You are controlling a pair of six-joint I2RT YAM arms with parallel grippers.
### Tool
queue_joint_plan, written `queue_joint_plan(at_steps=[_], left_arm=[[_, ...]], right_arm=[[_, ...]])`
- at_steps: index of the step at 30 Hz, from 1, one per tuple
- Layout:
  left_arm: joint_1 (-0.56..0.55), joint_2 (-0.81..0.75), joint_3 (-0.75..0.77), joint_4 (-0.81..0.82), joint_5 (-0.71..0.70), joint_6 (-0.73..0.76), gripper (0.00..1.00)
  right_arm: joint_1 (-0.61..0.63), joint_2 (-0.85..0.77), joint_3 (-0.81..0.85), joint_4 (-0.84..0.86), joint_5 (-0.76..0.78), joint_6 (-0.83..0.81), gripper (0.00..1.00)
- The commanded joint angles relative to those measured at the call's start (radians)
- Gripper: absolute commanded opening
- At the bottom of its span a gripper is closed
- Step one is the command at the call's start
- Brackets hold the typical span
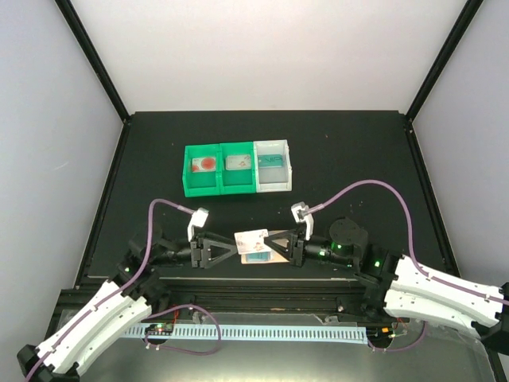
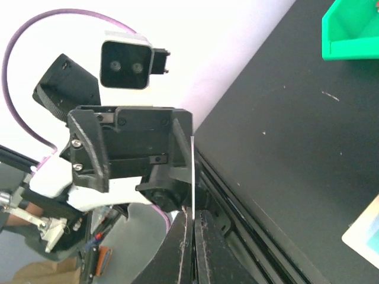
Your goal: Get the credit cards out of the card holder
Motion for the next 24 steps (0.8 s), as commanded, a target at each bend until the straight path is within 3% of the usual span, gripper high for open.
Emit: queue_joint_plan(at_steps=[1, 7, 15, 24], left_arm=[[-0.004, -0.086, 0.058, 0.003, -0.074, -0.043, 0.69], [-0.005, -0.085, 0.058, 0.037, -0.113, -0.061, 0.69], [-0.005, -0.021, 0.052, 0.181, -0.077, -0.14, 0.61], [-0.005, -0.055, -0.001, 0.223, -0.103, -0.167, 0.14]], right_arm=[[-0.006, -0.06, -0.06, 0.21, 0.058, 0.095, 0.01], [-0.005, -0.056, -0.099, 0.407, 0.075, 0.208, 0.01], [-0.005, 0.025, -0.095, 0.542, 0.052, 0.288, 0.01], [-0.003, 0.043, -0.125, 0.571, 0.069, 0.303, 0.01]])
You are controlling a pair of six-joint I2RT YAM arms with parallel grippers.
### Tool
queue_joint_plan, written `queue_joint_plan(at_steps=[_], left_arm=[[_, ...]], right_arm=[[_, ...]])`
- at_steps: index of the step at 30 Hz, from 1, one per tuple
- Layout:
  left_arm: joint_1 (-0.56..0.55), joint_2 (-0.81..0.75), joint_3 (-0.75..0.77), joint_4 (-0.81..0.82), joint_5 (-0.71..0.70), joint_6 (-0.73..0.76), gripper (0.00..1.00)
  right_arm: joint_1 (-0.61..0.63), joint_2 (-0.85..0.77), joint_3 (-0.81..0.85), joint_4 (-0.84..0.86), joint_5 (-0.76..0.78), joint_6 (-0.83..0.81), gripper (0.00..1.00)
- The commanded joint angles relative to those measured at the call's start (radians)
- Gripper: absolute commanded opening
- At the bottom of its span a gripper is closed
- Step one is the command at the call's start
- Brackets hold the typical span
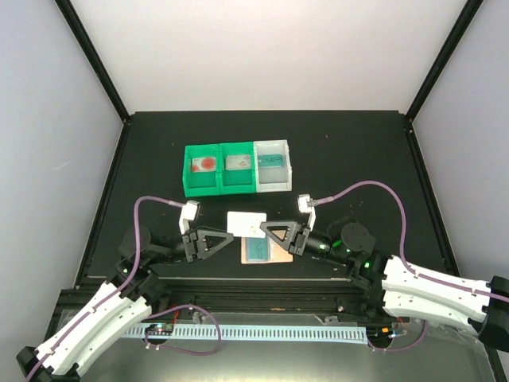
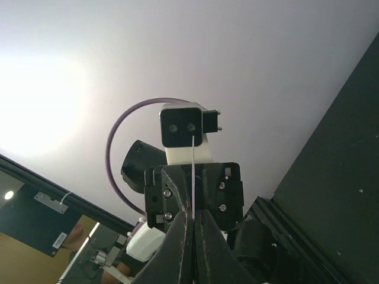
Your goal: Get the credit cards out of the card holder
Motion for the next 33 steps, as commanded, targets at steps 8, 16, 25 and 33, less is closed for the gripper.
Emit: queue_joint_plan(at_steps=[8, 16, 25, 33], left_arm=[[-0.004, -0.043, -0.024, 0.005, -0.04, -0.004, 0.17], [-0.005, -0.037, -0.034, 0.029, -0.048, -0.012, 0.02], [-0.005, -0.047, -0.011, -0.1, -0.098, 0.038, 0.02], [-0.005, 0.018, 0.112, -0.353, -0.199, 0.174, 0.02]], right_arm=[[0.0, -0.003, -0.051, 0.045, 0.027, 0.019, 0.01], [-0.001, 0.044, -0.036, 0.1, -0.032, 0.027, 0.01], [-0.001, -0.044, -0.031, -0.159, 0.066, -0.073, 0.44], [0.0, -0.19, -0.046, -0.398, 0.145, -0.166, 0.88]])
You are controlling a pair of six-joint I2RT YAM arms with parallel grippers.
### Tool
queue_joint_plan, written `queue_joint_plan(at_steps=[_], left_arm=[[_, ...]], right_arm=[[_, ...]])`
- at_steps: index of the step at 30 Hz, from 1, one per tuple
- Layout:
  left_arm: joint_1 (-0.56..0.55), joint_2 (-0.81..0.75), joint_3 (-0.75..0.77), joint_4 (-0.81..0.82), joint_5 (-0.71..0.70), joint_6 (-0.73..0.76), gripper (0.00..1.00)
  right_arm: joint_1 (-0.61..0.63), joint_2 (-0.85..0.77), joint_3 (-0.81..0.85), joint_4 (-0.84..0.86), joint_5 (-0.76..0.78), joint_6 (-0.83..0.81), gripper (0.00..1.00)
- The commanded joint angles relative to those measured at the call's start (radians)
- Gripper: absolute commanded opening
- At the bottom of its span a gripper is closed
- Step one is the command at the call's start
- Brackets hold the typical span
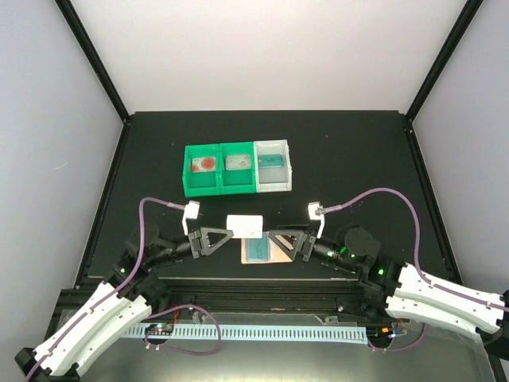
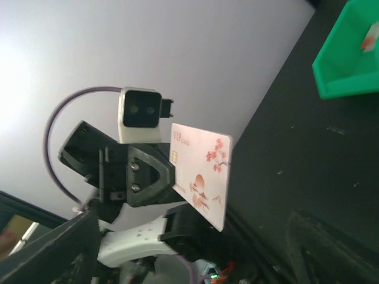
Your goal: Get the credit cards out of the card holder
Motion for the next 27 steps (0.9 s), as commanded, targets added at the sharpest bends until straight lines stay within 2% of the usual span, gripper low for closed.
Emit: queue_joint_plan(at_steps=[1, 3, 6, 13, 20, 27], left_arm=[[-0.004, 0.058, 0.125, -0.166, -0.095, 0.114, 0.02], [-0.003, 0.096, 0.164, -0.215, -0.147, 0.152, 0.02], [0.011, 0.181, 0.219, -0.268, -0.212, 0.194, 0.02], [0.163, 0.44, 0.334, -0.302, -0.144, 0.281, 0.02], [0.404, 0.636, 0.369, -0.175, -0.023, 0.317, 0.01], [0.469, 0.937, 0.599, -0.312, -0.058, 0.42, 0.02]], right_arm=[[0.0, -0.046, 0.009, -0.162, 0.067, -0.095, 0.93], [0.0, -0.046, 0.024, -0.203, 0.073, -0.127, 1.0], [0.0, -0.029, 0.061, -0.287, 0.113, -0.148, 1.0], [0.0, 0.045, 0.134, -0.366, 0.149, -0.232, 1.0], [0.0, 0.07, 0.138, -0.416, 0.249, -0.258, 1.0], [0.001, 0.009, 0.13, -0.391, 0.312, -0.28, 1.0]])
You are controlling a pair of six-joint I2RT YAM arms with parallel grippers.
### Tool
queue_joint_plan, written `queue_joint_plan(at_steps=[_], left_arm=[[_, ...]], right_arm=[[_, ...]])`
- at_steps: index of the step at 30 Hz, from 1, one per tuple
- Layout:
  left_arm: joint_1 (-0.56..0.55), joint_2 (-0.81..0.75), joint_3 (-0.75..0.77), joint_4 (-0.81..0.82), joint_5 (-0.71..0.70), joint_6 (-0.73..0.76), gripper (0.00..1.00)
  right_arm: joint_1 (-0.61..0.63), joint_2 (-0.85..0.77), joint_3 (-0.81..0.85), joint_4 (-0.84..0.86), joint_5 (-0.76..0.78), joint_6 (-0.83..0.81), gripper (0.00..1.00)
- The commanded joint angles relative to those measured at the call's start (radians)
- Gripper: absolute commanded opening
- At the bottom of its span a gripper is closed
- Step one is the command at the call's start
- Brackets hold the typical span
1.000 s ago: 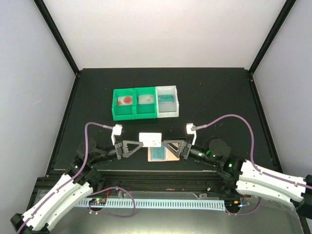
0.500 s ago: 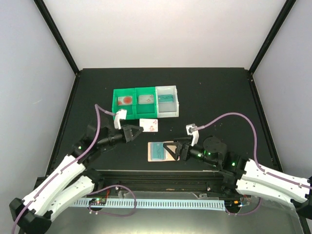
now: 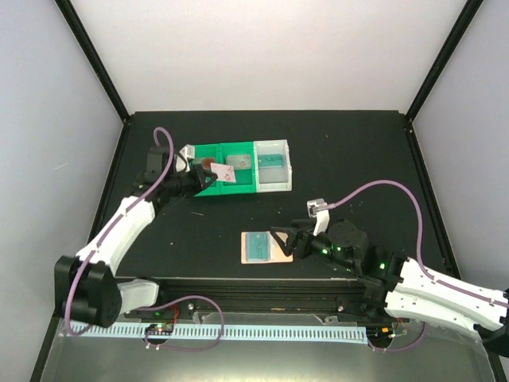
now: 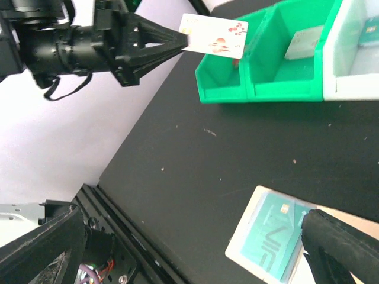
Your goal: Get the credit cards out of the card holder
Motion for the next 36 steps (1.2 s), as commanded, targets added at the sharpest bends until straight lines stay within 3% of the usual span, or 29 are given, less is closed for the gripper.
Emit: queue_joint_plan(at_steps=[1, 7, 15, 21, 36], left_arm=[[0.024, 0.149, 0.155, -0.055, -0.008, 0.087, 0.01], [0.025, 0.339, 0.3, -0.053, -0.025, 0.083, 0.02], [0.016, 0.484, 0.368, 0.037, -0.036, 0.019, 0.02], [0.002, 0.615, 0.48, -0.034, -0.071, 0.02, 0.02], [-0.048, 0.763, 0.611, -0.033, -0.148, -0.025, 0.02]], right_arm=[[-0.001, -0.042, 0.009, 0.011, 0.087, -0.04, 1.0], [-0.001, -0.032, 0.044, -0.018, 0.121, -0.075, 1.0], [-0.001, -0.026, 0.053, -0.011, 0.153, -0.101, 1.0], [-0.001, -0.031, 0.054, -0.008, 0.172, -0.116, 1.0], [-0.001, -0.016, 0.087, -0.038, 0.205, -0.176, 1.0]])
